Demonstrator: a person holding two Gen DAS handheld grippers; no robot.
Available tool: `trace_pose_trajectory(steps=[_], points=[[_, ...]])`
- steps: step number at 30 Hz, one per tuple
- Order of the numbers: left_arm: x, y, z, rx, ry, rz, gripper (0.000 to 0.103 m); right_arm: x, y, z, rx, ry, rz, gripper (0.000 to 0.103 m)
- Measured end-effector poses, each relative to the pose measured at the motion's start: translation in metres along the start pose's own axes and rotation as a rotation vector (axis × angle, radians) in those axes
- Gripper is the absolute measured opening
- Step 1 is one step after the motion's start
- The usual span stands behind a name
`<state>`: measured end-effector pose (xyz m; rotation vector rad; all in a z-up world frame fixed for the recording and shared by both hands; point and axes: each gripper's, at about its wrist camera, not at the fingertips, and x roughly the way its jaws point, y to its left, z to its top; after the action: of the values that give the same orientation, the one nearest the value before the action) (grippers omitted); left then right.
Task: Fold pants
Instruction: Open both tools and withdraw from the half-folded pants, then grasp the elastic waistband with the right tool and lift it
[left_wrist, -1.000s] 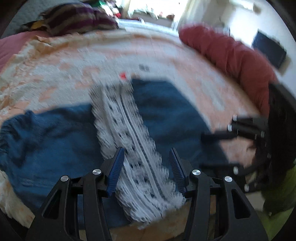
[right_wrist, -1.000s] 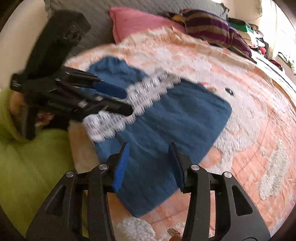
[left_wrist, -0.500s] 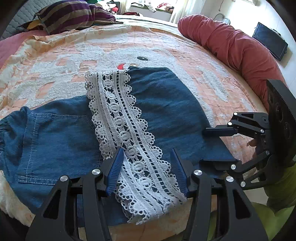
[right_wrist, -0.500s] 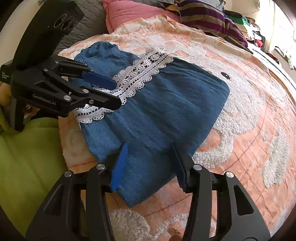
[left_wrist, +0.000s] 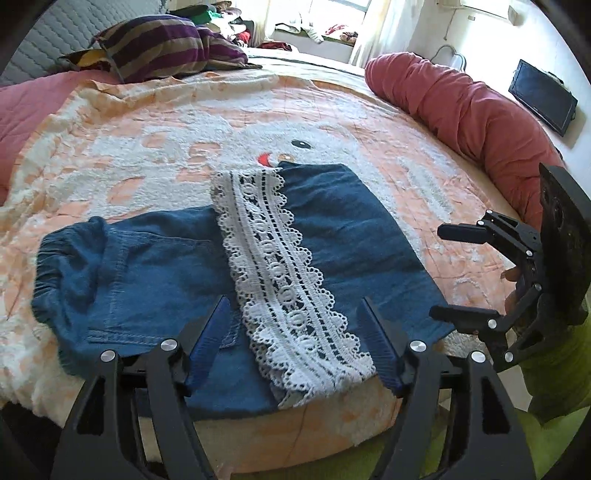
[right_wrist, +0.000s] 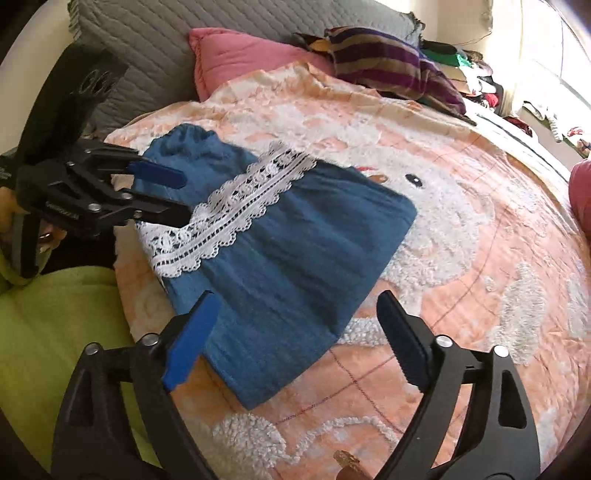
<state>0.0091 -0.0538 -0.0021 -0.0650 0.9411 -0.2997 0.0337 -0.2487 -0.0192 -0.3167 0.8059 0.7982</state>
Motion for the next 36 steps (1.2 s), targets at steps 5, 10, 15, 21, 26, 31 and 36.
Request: trace_pose_trajectory(steps=[5, 10, 15, 21, 26, 31, 36], points=[[-0.011, 0.005, -0.004, -0.013, -0.019, 0.014, 0.085, -0.005, 0.002, 0.004, -0.004, -0.017, -0.002, 0.088], [-0.024, 0.012, -0.007, -0.035, -0.041, 0.032, 0.092, -0.010, 0.004, 0.010, 0.000, -0.040, 0.005, 0.090], [-0.041, 0.020, -0.010, -0.052, -0.073, 0.033, 0.095, -0.013, 0.004, 0.026, 0.016, -0.069, 0.020, 0.092], [-0.056, 0.041, -0.017, -0.114, -0.089, 0.066, 0.095, -0.016, 0.006, 0.050, 0.022, -0.105, 0.059, 0.094], [-0.069, 0.067, -0.030, -0.192, -0.098, 0.098, 0.095, -0.015, 0.010, 0.072, 0.008, -0.127, 0.097, 0.094], [-0.076, 0.093, -0.042, -0.271, -0.101, 0.122, 0.095, -0.008, 0.020, 0.094, -0.029, -0.135, 0.114, 0.094], [-0.079, 0.113, -0.054, -0.339, -0.097, 0.128, 0.095, 0.002, 0.034, 0.111, -0.064, -0.121, 0.143, 0.094]])
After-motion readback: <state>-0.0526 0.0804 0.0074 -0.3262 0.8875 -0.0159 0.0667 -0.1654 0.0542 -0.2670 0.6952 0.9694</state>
